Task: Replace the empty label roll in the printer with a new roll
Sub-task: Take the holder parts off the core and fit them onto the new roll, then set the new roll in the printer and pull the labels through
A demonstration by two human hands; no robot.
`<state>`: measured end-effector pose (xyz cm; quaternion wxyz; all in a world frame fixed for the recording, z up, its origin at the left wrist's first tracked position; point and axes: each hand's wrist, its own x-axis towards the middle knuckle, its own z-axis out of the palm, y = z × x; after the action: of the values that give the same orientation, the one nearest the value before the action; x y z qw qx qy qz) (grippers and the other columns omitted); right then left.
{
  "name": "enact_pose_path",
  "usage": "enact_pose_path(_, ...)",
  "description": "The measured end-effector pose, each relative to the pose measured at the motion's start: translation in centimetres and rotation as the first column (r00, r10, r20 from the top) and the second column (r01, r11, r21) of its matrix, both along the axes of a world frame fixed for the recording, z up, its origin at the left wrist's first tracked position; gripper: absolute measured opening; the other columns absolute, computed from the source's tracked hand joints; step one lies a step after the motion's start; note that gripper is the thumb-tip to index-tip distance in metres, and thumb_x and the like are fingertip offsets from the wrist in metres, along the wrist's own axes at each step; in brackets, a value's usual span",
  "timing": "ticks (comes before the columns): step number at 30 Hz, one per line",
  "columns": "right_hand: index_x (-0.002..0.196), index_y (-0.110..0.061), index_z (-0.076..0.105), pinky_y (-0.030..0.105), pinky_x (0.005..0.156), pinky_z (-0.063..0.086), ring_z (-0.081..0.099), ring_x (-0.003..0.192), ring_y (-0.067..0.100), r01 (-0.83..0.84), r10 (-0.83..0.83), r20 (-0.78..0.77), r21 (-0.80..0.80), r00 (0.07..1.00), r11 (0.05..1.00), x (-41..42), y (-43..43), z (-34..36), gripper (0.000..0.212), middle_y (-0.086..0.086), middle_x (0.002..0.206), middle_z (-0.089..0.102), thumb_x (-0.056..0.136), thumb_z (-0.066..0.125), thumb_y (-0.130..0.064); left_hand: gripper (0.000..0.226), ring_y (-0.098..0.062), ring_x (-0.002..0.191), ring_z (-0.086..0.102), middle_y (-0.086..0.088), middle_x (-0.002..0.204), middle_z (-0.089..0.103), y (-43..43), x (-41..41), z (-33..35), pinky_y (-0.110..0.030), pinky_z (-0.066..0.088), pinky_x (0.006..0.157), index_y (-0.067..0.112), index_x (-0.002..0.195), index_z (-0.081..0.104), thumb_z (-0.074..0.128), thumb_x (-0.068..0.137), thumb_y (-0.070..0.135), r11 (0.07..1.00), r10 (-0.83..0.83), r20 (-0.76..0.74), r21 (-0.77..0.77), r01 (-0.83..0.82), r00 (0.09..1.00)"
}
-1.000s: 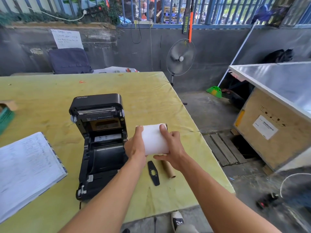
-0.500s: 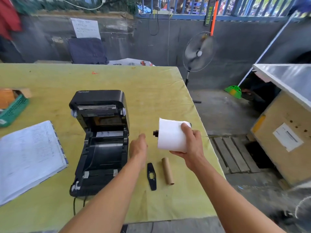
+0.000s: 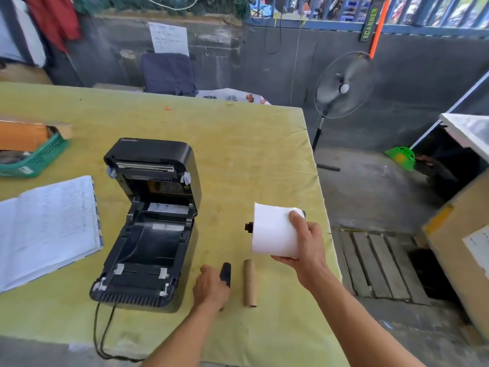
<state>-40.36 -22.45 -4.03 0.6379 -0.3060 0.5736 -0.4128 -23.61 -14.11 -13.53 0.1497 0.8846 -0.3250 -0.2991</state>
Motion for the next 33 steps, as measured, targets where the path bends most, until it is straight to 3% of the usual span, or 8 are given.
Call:
enact_pose_path(2, 0.118, -0.008, 0.045, 0.053, 0.065, 0.062, 0.064, 0.1, 0.029, -0.018, 0.018, -0.007, 0.007, 1.0, 1.0, -0.1, -0.2, 0.0, 0.057, 0.006, 0.112, 0.057, 0.084, 0.069, -0.047, 0.005, -0.027, 0.077, 0.063, -0.007, 0.089, 0.068, 0.1, 0.6, 0.6, -0.037, 0.057, 0.067, 0.01, 0.089, 0.063, 0.063, 0.09, 0.015, 0.998, 0.044, -0.05, -0.041, -0.046, 0.998)
enact_pose_path(6, 0.118, -0.008, 0.045, 0.052, 0.064, 0.062, 0.063, 0.1, 0.028, -0.057, 0.057, -0.022, 0.003, 0.998, 0.998, 0.4, -0.7, 0.2, 0.059, 0.005, 0.11, 0.057, 0.083, 0.069, -0.049, 0.006, -0.02, 0.077, 0.061, -0.002, 0.084, 0.065, -1.6, 0.3, 4.8, -0.024, 0.038, 0.051, 0.012, 0.09, 0.067, 0.064, 0.092, 0.017, 0.953, 0.106, -0.168, -0.264, -0.149, 0.98)
enact_pose_path(10, 0.115, -0.006, 0.044, 0.053, 0.064, 0.062, 0.064, 0.099, 0.03, -0.094, 0.093, -0.032, -0.013, 0.995, 0.996, 1.4, -0.8, 0.5, 0.059, 0.007, 0.111, 0.058, 0.083, 0.069, -0.049, 0.022, 0.0, 0.063, 0.055, 0.004, 0.084, 0.068, -3.6, -0.8, 8.8, -0.014, 0.036, 0.042, 0.021, 0.092, 0.06, 0.061, 0.087, 0.0, 0.912, -0.009, -0.196, -0.403, -0.072, 0.981)
enact_pose_path(13, 0.113, -0.006, 0.044, 0.052, 0.064, 0.062, 0.065, 0.095, 0.029, -0.11, 0.109, -0.047, -0.024, 0.993, 0.994, 1.8, -0.5, 0.8, 0.058, 0.008, 0.11, 0.059, 0.083, 0.069, -0.048, 0.036, 0.0, 0.068, 0.058, 0.007, 0.089, 0.067, -3.1, -0.6, 9.4, -0.009, 0.036, 0.046, 0.021, 0.111, 0.06, 0.061, 0.086, -0.004, 0.891, -0.082, -0.14, -0.454, 0.009, 0.987)
enact_pose_path(17, 0.103, -0.009, 0.044, 0.049, 0.061, 0.062, 0.065, 0.095, 0.032, -0.097, 0.095, -0.042, -0.052, 0.995, 0.994, 2.3, 0.1, 1.4, 0.052, 0.01, 0.111, 0.059, 0.082, 0.07, -0.049, 0.039, 0.004, 0.068, 0.059, 0.006, 0.085, 0.07, -2.2, 0.4, 10.2, -0.004, 0.041, 0.048, 0.022, 0.108, 0.065, 0.054, 0.087, -0.009, 0.837, -0.164, -0.147, -0.543, 0.059, 0.976)
enact_pose_path(21, 0.096, -0.014, 0.044, 0.051, 0.062, 0.062, 0.065, 0.093, 0.031, -0.073, 0.069, -0.056, -0.085, 0.996, 0.994, 3.1, 1.0, 2.5, 0.047, 0.011, 0.112, 0.058, 0.081, 0.07, -0.05, 0.041, -0.012, 0.078, 0.068, 0.018, 0.08, 0.073, -1.8, 1.4, 10.7, -0.019, 0.051, 0.061, 0.032, 0.107, 0.07, 0.053, 0.088, 0.0, 0.777, -0.219, -0.104, -0.62, 0.109, 0.97)
enact_pose_path(25, 0.104, -0.009, 0.045, 0.05, 0.062, 0.062, 0.064, 0.095, 0.029, -0.062, 0.053, -0.078, -0.108, 0.996, 0.992, 4.3, 2.1, 3.5, 0.052, 0.009, 0.114, 0.058, 0.082, 0.069, -0.05, 0.057, -0.025, 0.086, 0.07, 0.0, 0.089, 0.076, -0.8, 2.7, 10.7, -0.04, 0.058, 0.076, 0.047, 0.115, 0.06, 0.045, 0.085, 0.001, 0.736, -0.246, -0.111, -0.668, 0.111, 0.963)
enact_pose_path(33, 0.114, -0.006, 0.044, 0.05, 0.062, 0.062, 0.064, 0.096, 0.03, -0.022, 0.016, -0.045, -0.129, 0.999, 0.991, 9.2, 6.8, 3.9, 0.058, 0.011, 0.115, 0.058, 0.084, 0.068, -0.049, 0.026, -0.007, 0.091, 0.07, 0.013, 0.096, 0.075, 2.5, 8.2, 11.3, -0.034, 0.06, 0.083, 0.024, 0.109, 0.075, 0.061, 0.092, 0.01, 0.696, -0.227, -0.265, -0.717, -0.034, 0.937)
